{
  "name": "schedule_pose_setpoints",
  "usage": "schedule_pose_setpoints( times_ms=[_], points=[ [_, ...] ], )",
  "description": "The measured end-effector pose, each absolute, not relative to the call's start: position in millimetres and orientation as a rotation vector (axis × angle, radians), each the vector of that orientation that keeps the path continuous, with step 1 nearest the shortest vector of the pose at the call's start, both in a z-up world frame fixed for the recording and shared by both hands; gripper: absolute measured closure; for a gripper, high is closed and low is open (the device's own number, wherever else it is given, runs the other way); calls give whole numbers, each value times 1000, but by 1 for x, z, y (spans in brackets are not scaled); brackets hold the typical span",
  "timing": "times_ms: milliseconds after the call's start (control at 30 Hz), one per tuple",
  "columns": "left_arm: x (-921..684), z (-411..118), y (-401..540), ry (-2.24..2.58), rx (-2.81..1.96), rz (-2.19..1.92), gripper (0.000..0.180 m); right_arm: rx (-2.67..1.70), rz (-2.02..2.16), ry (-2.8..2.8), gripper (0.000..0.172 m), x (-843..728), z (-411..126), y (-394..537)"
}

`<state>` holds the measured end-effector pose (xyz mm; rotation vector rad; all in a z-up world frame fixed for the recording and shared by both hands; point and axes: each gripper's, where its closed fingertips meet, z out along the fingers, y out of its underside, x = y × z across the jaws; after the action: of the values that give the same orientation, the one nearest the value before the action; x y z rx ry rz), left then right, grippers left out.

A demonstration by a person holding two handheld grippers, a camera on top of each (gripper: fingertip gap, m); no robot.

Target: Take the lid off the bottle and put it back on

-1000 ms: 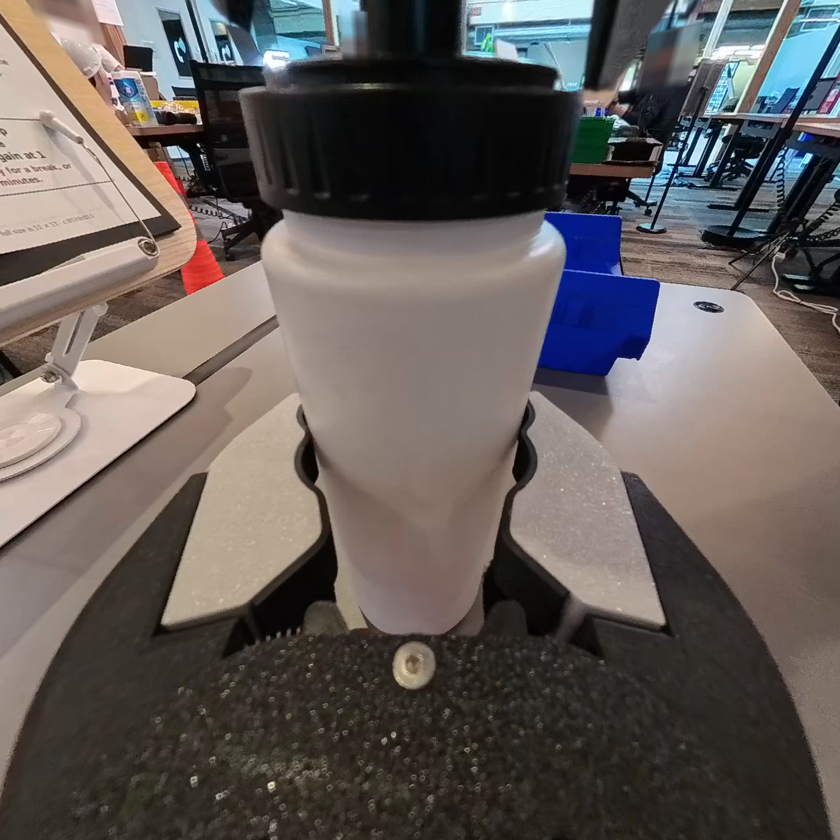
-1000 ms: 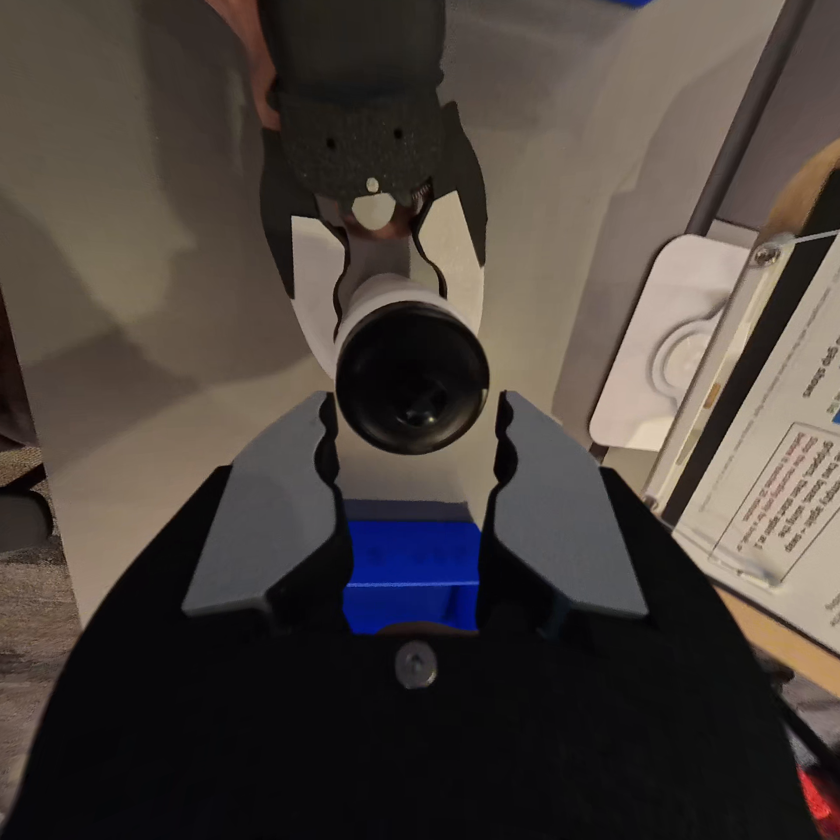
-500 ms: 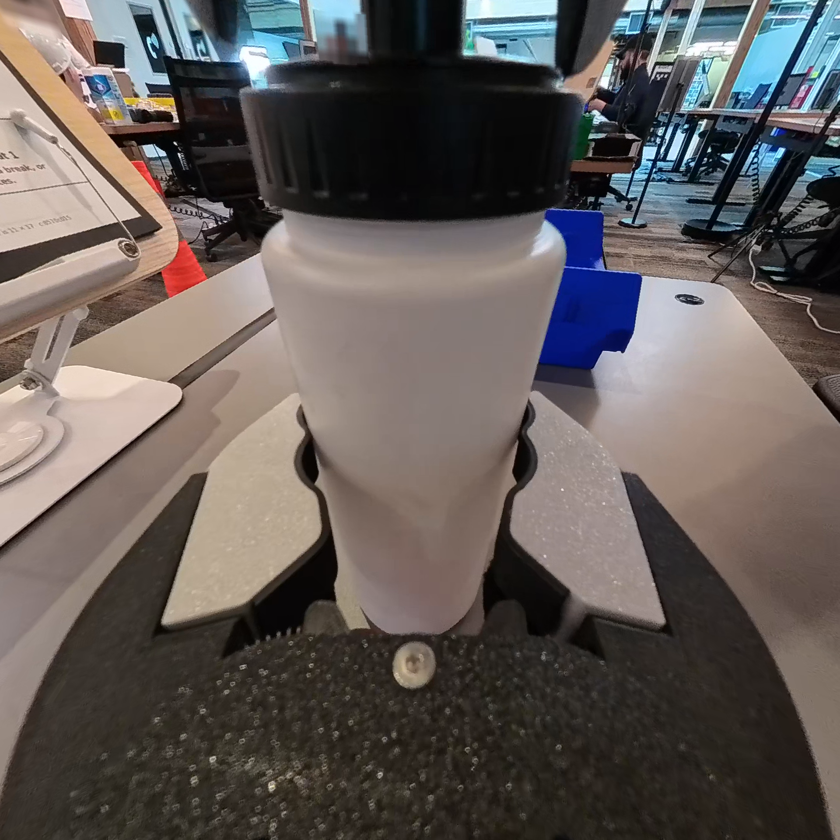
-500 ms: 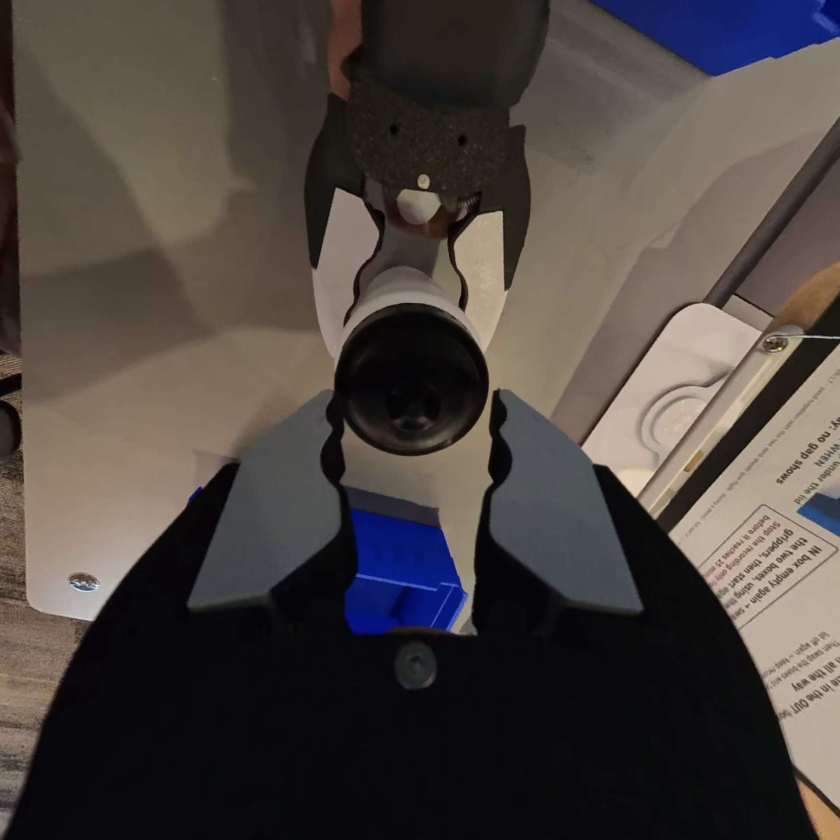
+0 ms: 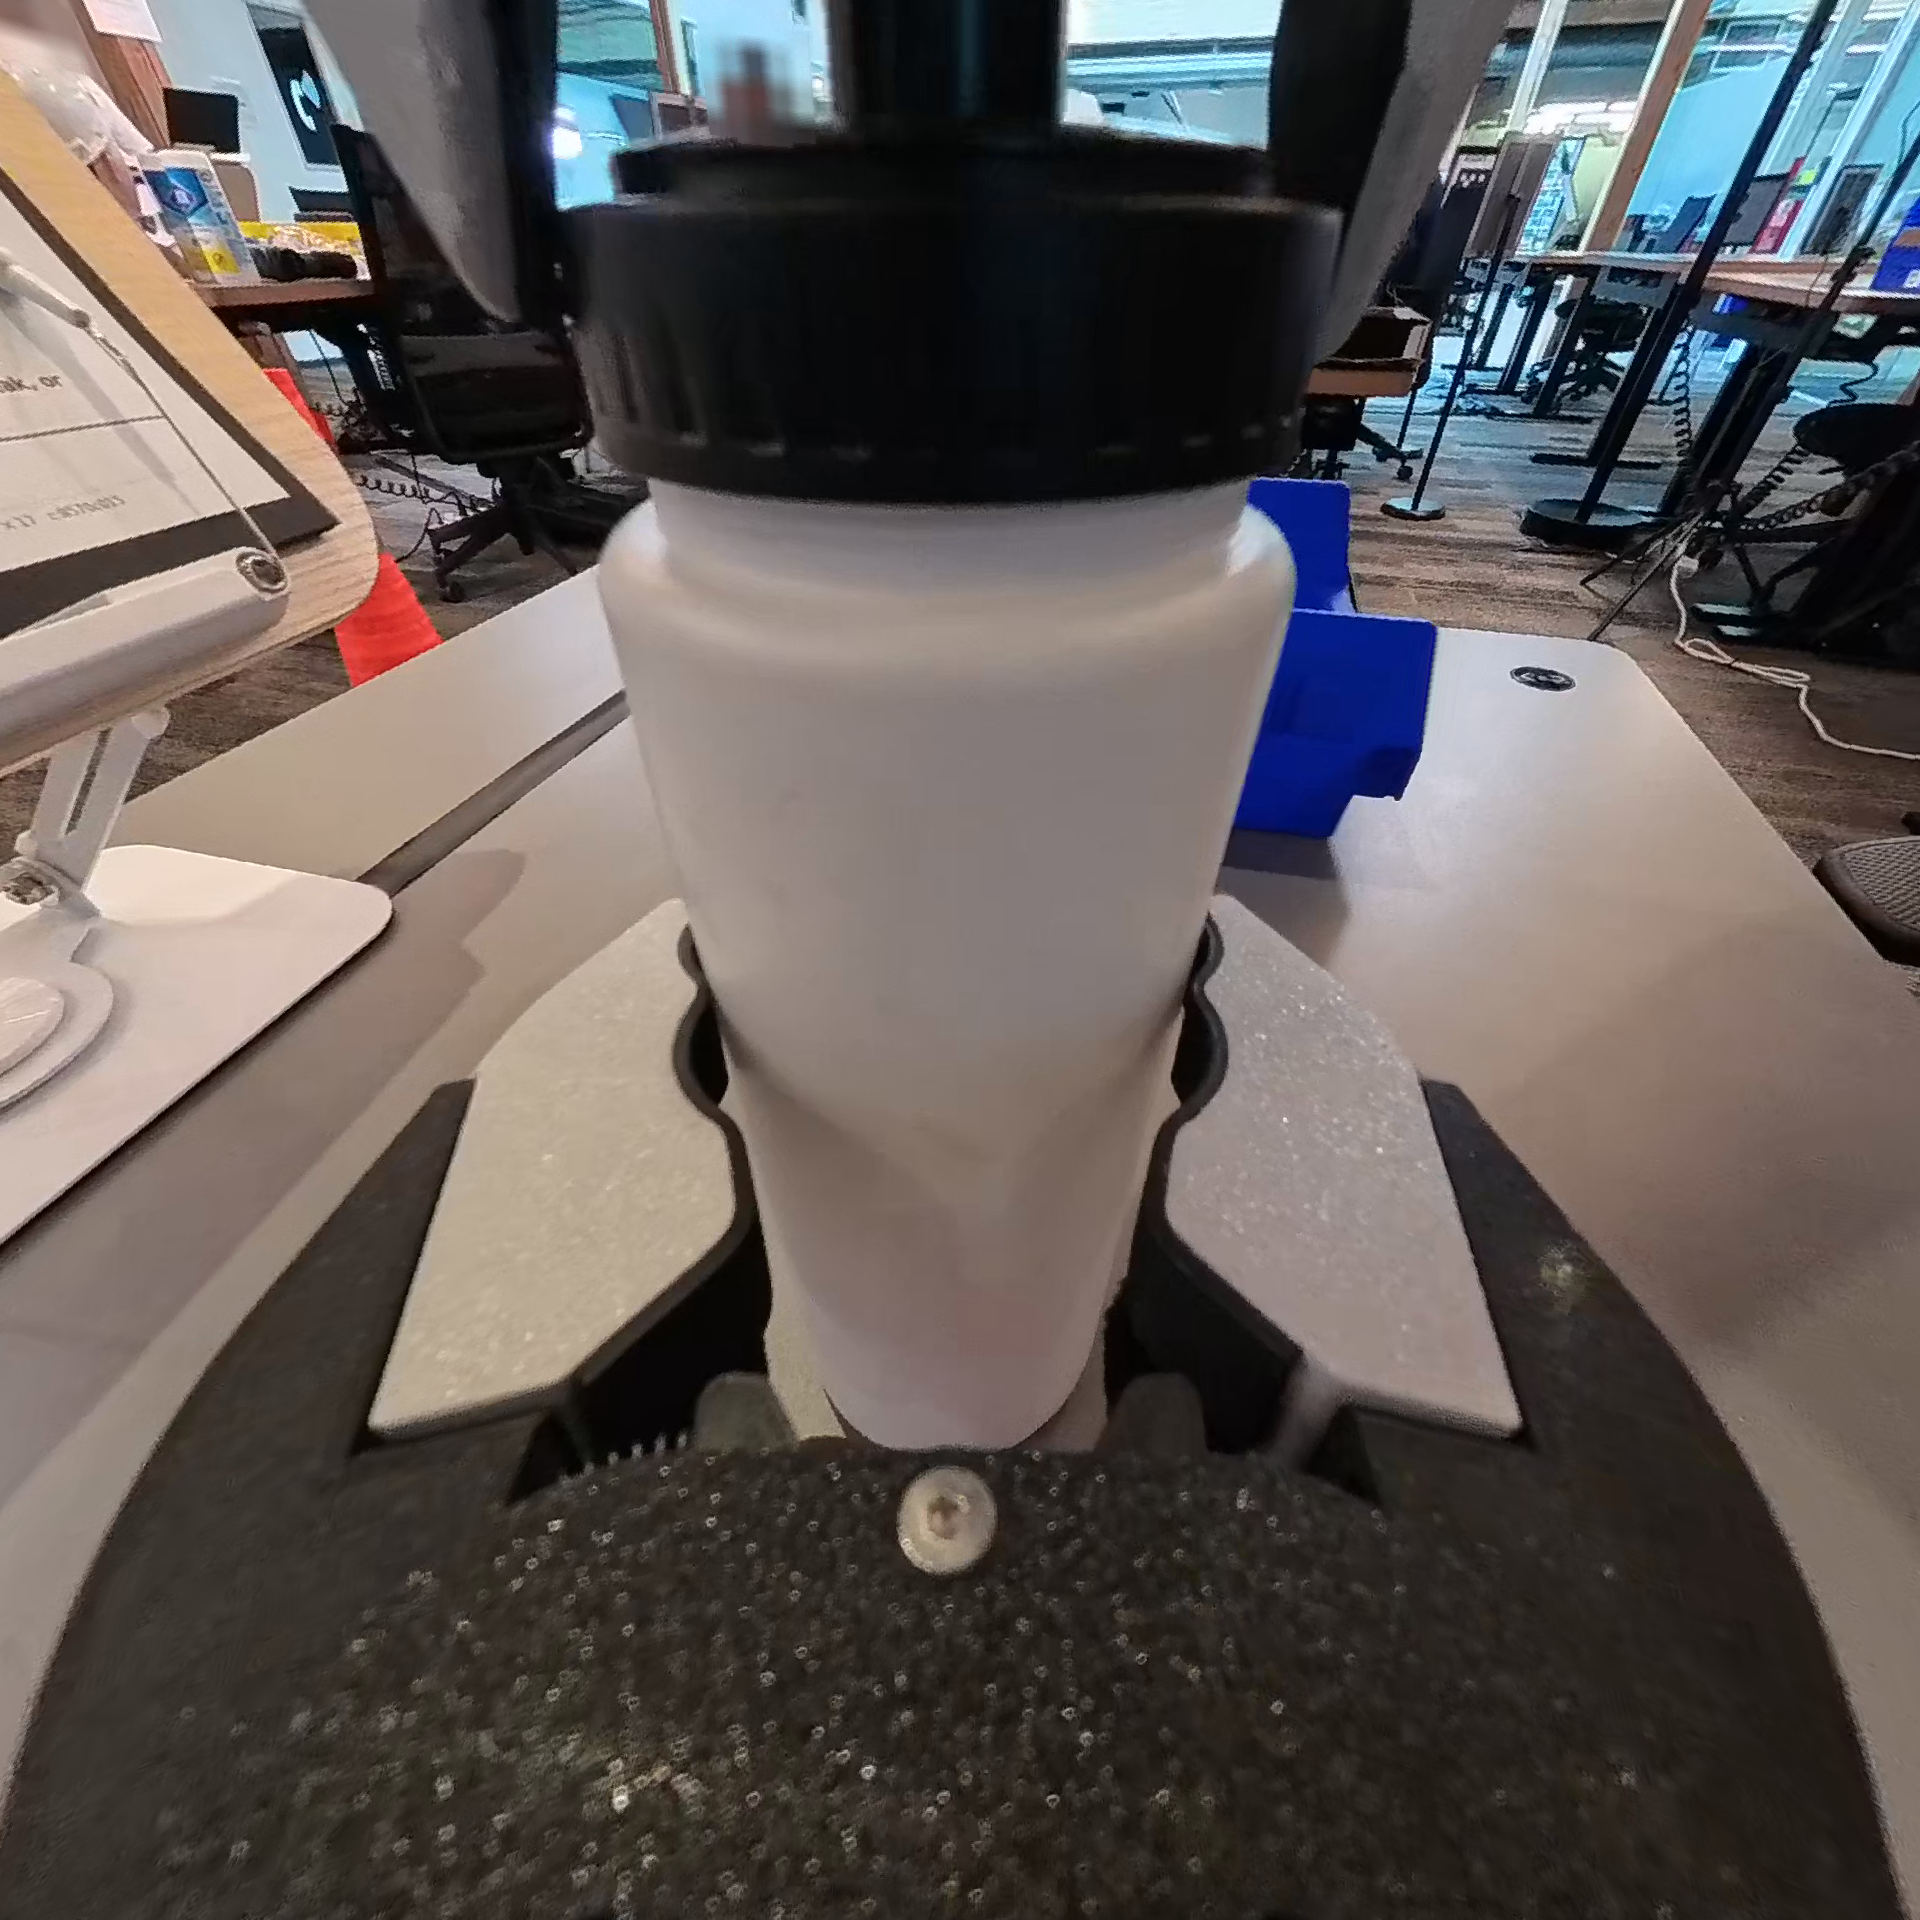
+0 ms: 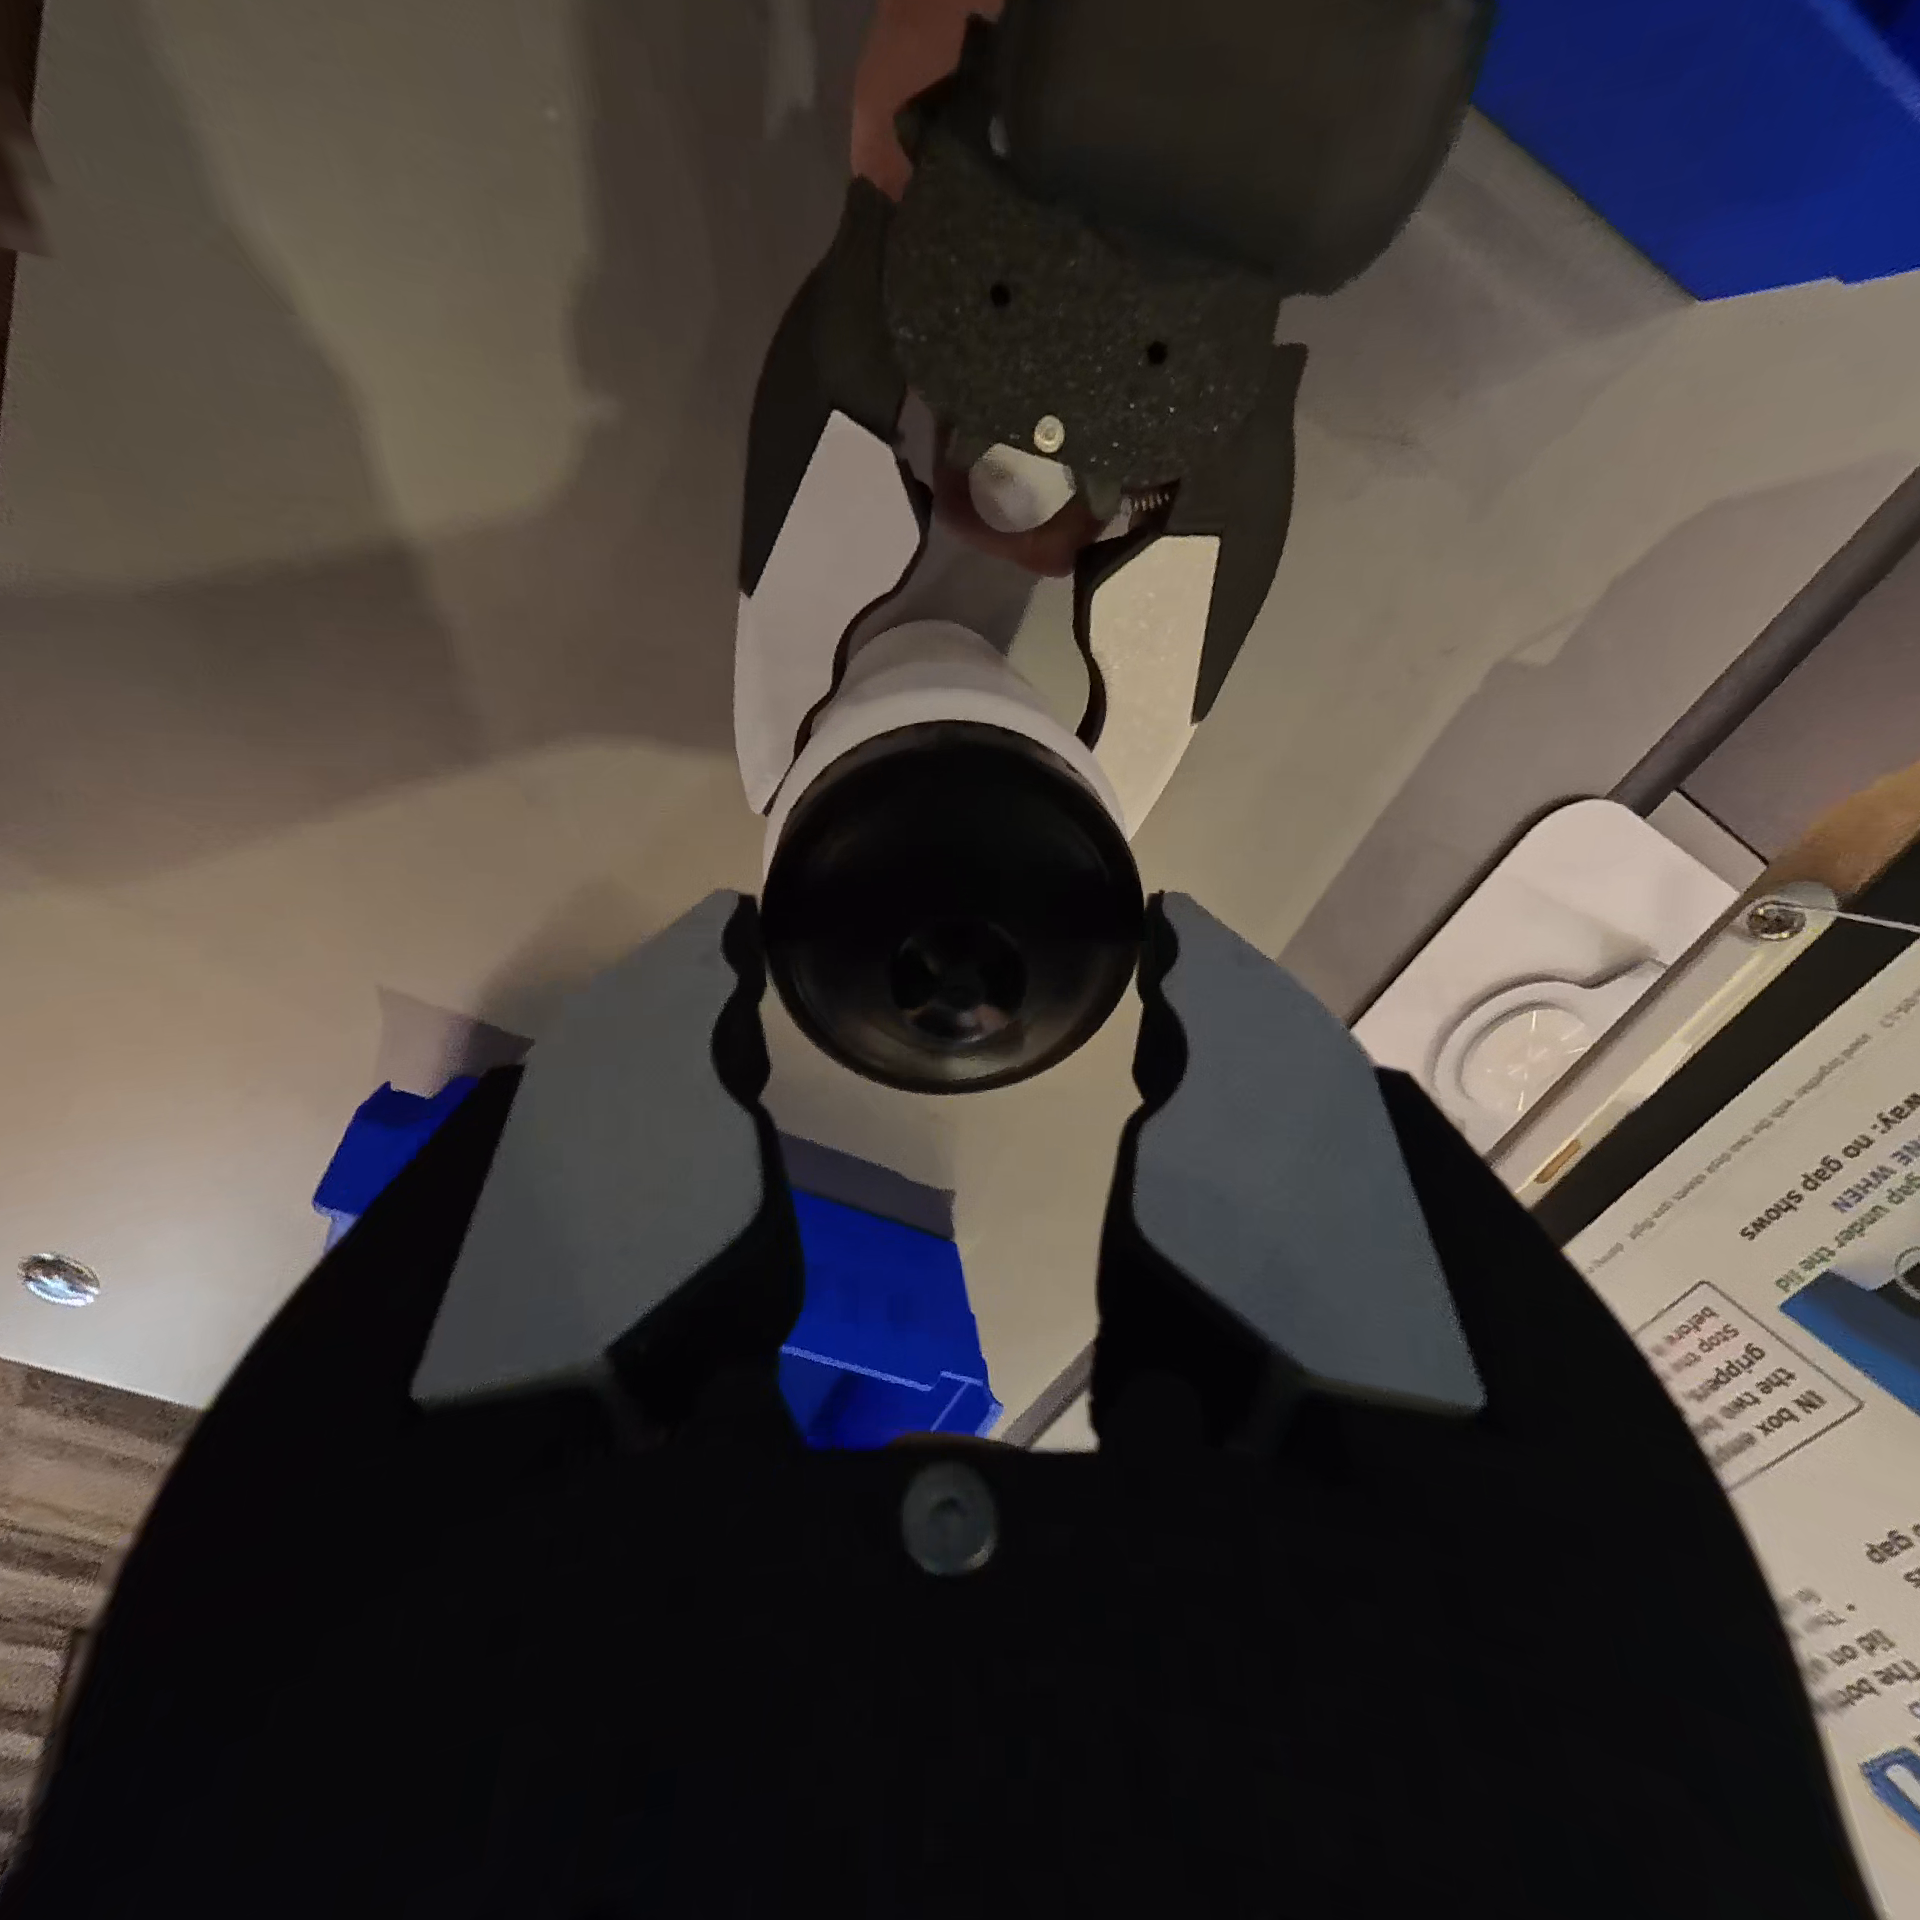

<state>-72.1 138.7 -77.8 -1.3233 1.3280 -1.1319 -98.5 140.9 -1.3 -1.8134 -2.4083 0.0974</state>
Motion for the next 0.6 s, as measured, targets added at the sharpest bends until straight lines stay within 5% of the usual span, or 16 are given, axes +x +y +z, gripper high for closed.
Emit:
schedule_pose_setpoints(
  times_ms=[300,600],
  points=[
    [-70,-78,135,1343,-1319,-1133,96,-1624,31,-2565,103,-96,-1,136],
    [-69,-78,135,1336,-1331,-1126,96,-2191,-188,-2289,103,-92,-1,136]
  ],
)
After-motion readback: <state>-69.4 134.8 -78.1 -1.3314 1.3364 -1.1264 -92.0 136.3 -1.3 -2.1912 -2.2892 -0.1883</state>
